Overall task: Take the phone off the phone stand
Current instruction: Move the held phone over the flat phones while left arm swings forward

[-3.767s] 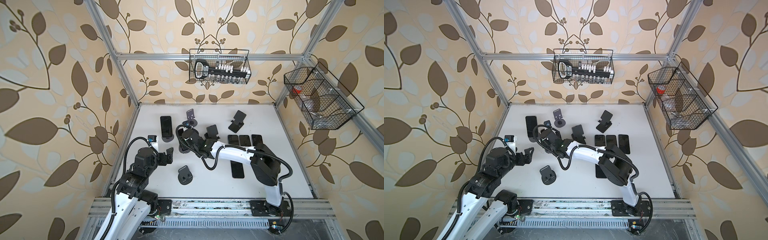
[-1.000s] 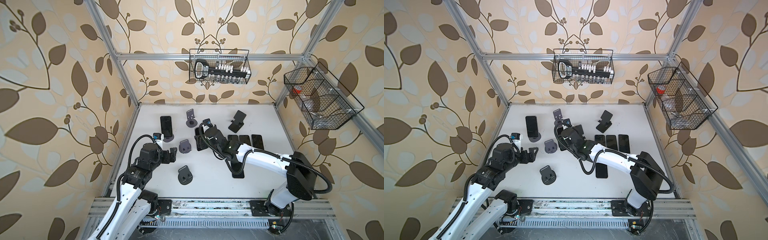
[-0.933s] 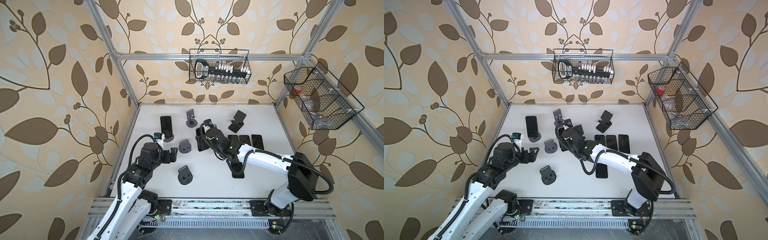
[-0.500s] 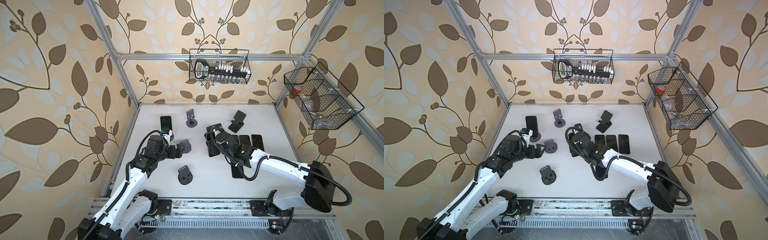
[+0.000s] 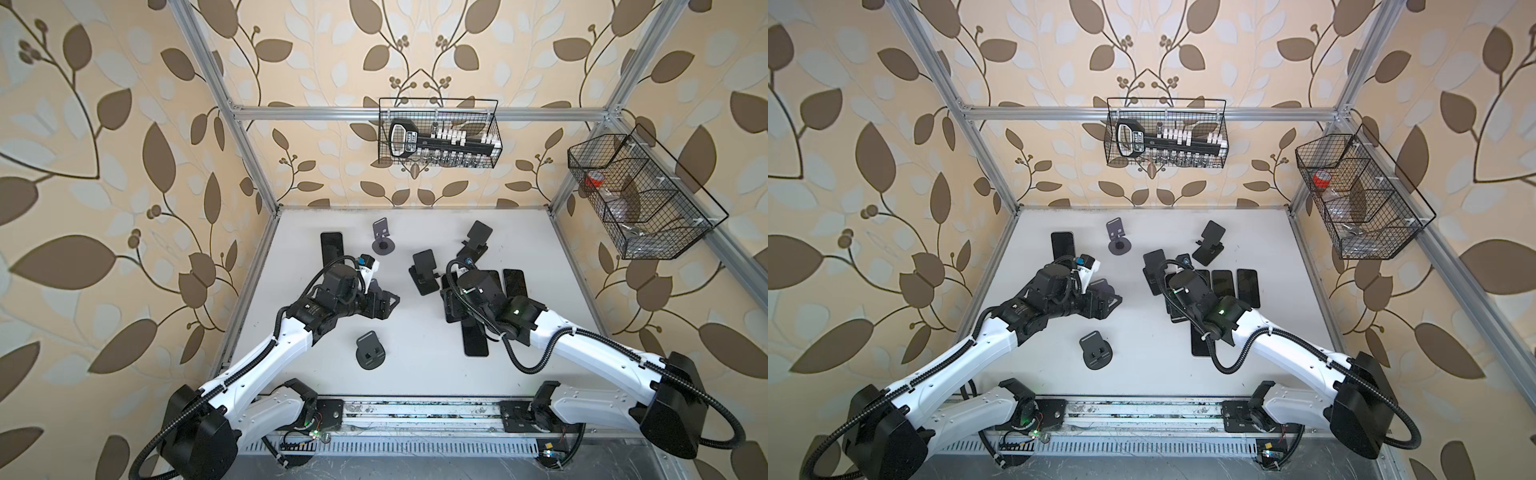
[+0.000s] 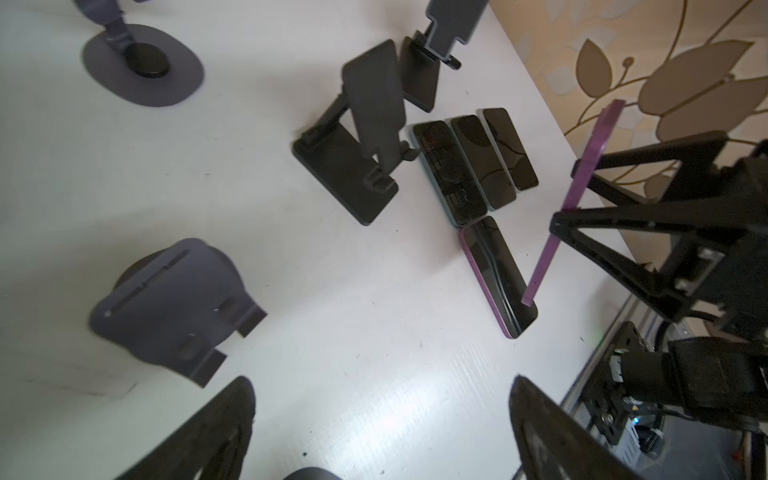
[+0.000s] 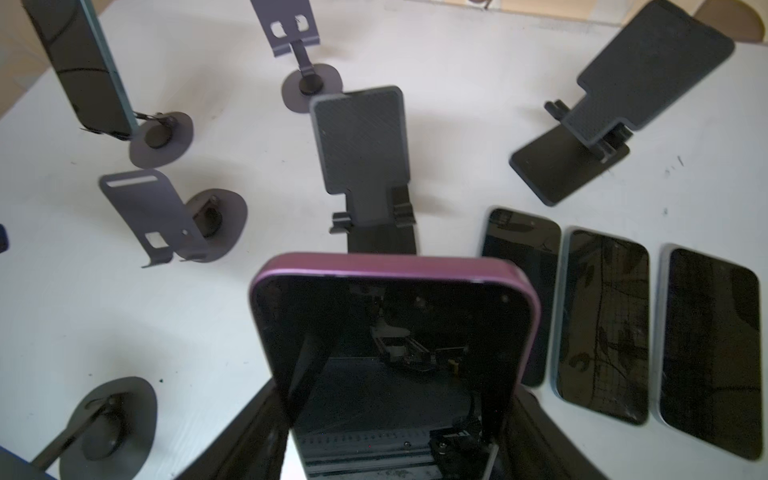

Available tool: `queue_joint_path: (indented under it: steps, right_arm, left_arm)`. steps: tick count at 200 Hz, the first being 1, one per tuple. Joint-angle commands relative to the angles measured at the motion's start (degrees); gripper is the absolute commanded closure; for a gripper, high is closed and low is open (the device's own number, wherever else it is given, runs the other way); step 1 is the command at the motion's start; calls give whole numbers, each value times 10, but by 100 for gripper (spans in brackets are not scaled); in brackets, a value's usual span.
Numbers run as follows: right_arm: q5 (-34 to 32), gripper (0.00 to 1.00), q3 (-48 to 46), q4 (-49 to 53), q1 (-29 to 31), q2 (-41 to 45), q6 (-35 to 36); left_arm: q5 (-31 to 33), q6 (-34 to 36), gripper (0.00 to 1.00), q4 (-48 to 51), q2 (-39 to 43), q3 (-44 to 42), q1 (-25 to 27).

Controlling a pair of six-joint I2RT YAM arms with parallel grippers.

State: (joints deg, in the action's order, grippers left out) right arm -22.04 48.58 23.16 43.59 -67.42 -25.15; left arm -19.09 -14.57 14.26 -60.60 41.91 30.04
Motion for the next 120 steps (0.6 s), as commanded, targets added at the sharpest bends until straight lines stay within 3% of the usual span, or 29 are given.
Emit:
queue_joint_path:
  steps: [1, 40, 120]
  right_arm:
    - [0, 35, -11, 48, -23, 32, -10]
    - [23, 35, -23, 89, -65, 70, -13]
    - [38, 35, -20, 131, -92, 88, -5]
  left_arm:
    - [-23, 7, 5, -44, -18, 30, 32]
    - [-29, 12, 5, -75, -49, 39, 75]
    - [-55, 39, 5, -104, -88, 66, 122]
